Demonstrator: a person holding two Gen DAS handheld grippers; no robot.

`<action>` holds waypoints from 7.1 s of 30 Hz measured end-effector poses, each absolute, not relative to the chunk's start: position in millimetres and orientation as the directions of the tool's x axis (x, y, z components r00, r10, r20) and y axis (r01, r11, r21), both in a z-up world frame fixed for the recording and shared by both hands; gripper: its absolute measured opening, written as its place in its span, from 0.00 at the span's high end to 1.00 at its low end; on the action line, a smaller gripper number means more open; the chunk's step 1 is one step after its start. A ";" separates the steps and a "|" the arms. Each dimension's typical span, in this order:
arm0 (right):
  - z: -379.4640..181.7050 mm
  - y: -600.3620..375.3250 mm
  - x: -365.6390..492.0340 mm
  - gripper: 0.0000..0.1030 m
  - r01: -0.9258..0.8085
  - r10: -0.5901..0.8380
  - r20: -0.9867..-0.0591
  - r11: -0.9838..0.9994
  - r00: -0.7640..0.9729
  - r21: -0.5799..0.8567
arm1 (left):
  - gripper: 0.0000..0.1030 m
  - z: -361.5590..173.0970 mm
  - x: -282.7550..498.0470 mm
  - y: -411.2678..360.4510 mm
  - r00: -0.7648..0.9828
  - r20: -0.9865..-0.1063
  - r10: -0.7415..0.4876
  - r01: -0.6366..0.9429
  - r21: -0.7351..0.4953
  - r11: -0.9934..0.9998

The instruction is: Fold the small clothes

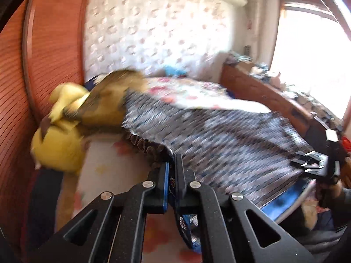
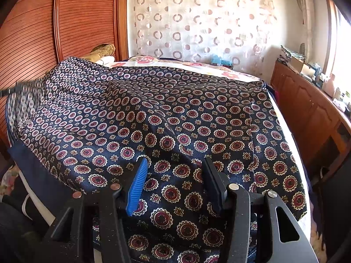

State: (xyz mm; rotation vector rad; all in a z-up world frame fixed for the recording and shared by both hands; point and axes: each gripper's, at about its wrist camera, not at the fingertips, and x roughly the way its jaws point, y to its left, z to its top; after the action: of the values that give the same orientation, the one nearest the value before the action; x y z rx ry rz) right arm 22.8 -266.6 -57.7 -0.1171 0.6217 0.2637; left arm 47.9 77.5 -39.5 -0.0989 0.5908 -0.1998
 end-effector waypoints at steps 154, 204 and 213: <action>52.7 -307.3 169.3 0.94 -0.299 0.193 -0.636 0.952 0.747 -0.063 | 0.71 -43.3 81.8 -73.1 0.663 -0.610 -0.434 0.418 -0.179 0.891; 11.3 -325.1 180.2 0.93 -0.186 0.034 -0.705 0.972 0.709 -0.140 | 0.71 -67.6 86.6 -94.2 0.592 -0.670 -0.448 0.458 -0.178 0.871; 13.0 -319.8 67.7 0.59 -0.205 0.115 -0.602 0.975 0.790 -0.082 | 0.71 -79.6 73.9 -100.4 0.559 -0.700 -0.444 0.471 -0.173 0.865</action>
State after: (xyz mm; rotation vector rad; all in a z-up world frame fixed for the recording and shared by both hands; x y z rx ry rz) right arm 67.7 -319.8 13.0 -0.1464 0.6377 0.1732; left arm 73.9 -100.4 -79.6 0.0358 0.8151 -0.5396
